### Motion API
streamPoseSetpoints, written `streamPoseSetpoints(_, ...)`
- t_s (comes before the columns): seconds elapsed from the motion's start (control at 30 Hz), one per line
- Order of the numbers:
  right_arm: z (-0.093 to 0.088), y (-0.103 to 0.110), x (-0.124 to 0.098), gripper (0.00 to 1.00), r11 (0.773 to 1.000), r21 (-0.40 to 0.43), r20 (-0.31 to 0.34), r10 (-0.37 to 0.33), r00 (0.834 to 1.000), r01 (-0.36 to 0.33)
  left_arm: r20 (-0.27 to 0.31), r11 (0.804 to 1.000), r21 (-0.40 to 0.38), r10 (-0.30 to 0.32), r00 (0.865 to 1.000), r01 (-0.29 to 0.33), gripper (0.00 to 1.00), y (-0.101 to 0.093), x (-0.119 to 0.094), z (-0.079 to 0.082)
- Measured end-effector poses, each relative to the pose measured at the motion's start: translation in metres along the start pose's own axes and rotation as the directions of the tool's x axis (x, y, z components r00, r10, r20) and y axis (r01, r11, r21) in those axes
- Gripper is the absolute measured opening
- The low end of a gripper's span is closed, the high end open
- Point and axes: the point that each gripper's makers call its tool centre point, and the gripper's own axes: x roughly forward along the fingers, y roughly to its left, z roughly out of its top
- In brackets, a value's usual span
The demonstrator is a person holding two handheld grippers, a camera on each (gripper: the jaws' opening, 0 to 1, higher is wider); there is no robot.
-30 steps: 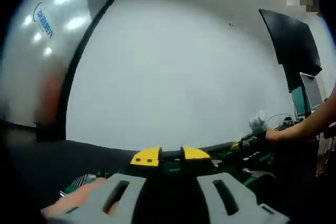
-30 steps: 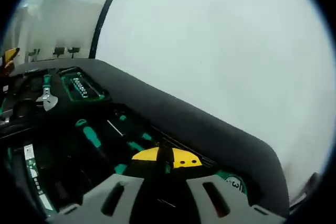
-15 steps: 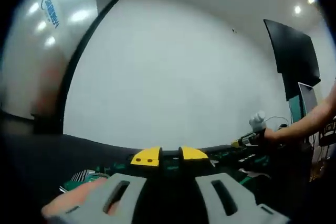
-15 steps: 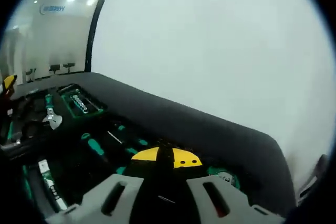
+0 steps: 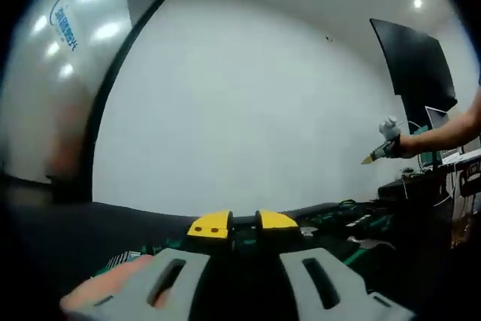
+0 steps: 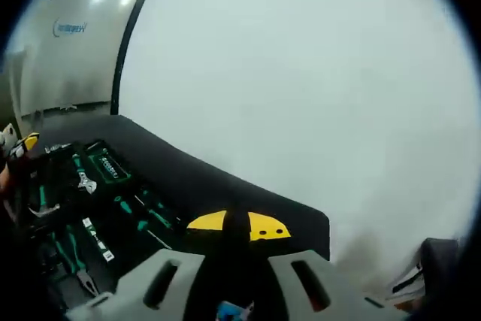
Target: Pick up the tools and put them into their designated positions in the toolbox.
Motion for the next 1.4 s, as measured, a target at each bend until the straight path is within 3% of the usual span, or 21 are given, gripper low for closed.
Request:
streamPoseSetpoints(0.13,-0.017,-0.018,-0.032,0.07,1.000,-0.019,-0.047,-0.018,0.999,0.017,-0.007,1.000,0.008,0.002,1.000,-0.002,0.10,0.000,0.000,-0.002)
streamPoseSetpoints(0.23,-0.034,-0.026,-0.048,0.07,0.999,0.022,-0.103,-0.034,0.994,0.036,-0.010,1.000,0.019,0.000,1.000,0.000,0.10,-0.001,0.000,-0.002)
streamPoseSetpoints(0.3,-0.047,-0.025,-0.055,0.07,0.999,-0.023,-0.142,-0.039,0.989,0.037,-0.012,1.000,0.026,0.001,1.000,0.000,0.10,-0.001,0.001,-0.003)
streamPoseSetpoints(0.37,-0.057,-0.011,-0.063,0.09,0.996,-0.085,-0.155,-0.035,0.987,0.022,-0.016,1.000,0.030,0.001,1.000,0.000,0.10,-0.001,0.000,-0.003)
streamPoseSetpoints(0.5,-0.081,-0.007,-0.058,0.10,0.996,-0.089,-0.219,-0.010,0.976,-0.010,-0.016,1.000,0.026,-0.003,1.000,0.004,0.10,-0.001,0.000,-0.003)
streamPoseSetpoints(0.63,-0.127,0.006,-0.051,0.08,1.000,0.000,-0.334,0.013,0.943,-0.014,-0.017,0.999,0.032,0.000,1.000,0.000,0.10,-0.001,0.001,-0.003)
streamPoseSetpoints(0.73,-0.146,0.015,-0.042,0.08,1.000,-0.005,-0.346,0.014,0.938,-0.017,-0.018,1.000,0.030,0.004,1.000,-0.004,0.10,0.000,0.001,-0.003)
streamPoseSetpoints(0.87,-0.165,0.015,-0.040,0.08,0.999,0.049,-0.378,0.029,0.925,-0.012,-0.017,1.000,0.021,0.006,1.000,-0.006,0.10,0.001,0.000,-0.003)
streamPoseSetpoints(1.07,-0.173,0.016,-0.033,0.07,0.996,0.090,-0.389,0.041,0.920,-0.007,-0.021,1.000,0.019,0.008,1.000,-0.007,0.10,0.003,0.000,-0.003)
streamPoseSetpoints(1.13,-0.178,0.026,-0.033,0.09,0.993,0.118,-0.384,0.045,0.922,0.001,-0.018,1.000,0.024,0.007,1.000,-0.007,0.10,0.003,0.001,-0.003)
streamPoseSetpoints(1.23,-0.183,0.023,-0.029,0.10,0.995,0.102,-0.394,0.042,0.918,-0.001,-0.023,1.000,0.028,0.008,1.000,-0.007,0.10,0.002,0.000,-0.003)
streamPoseSetpoints(1.27,-0.184,0.020,-0.027,0.10,0.994,0.109,-0.400,0.033,0.916,0.012,-0.024,1.000,0.028,0.007,1.000,-0.006,0.10,0.001,0.000,-0.003)
streamPoseSetpoints(1.3,-0.186,0.013,-0.025,0.08,0.985,0.155,-0.420,0.001,0.908,0.071,-0.024,1.000,0.027,0.006,1.000,-0.005,0.10,0.001,0.000,-0.004)
streamPoseSetpoints(1.33,-0.185,0.012,-0.024,0.07,0.983,0.169,-0.421,0.006,0.907,0.072,-0.025,1.000,0.027,0.006,1.000,-0.006,0.10,-0.001,-0.001,-0.003)
streamPoseSetpoints(1.4,-0.180,0.012,-0.023,0.06,0.987,0.156,-0.390,0.022,0.920,0.042,-0.029,1.000,0.028,0.006,1.000,-0.006,0.10,-0.001,-0.001,-0.004)
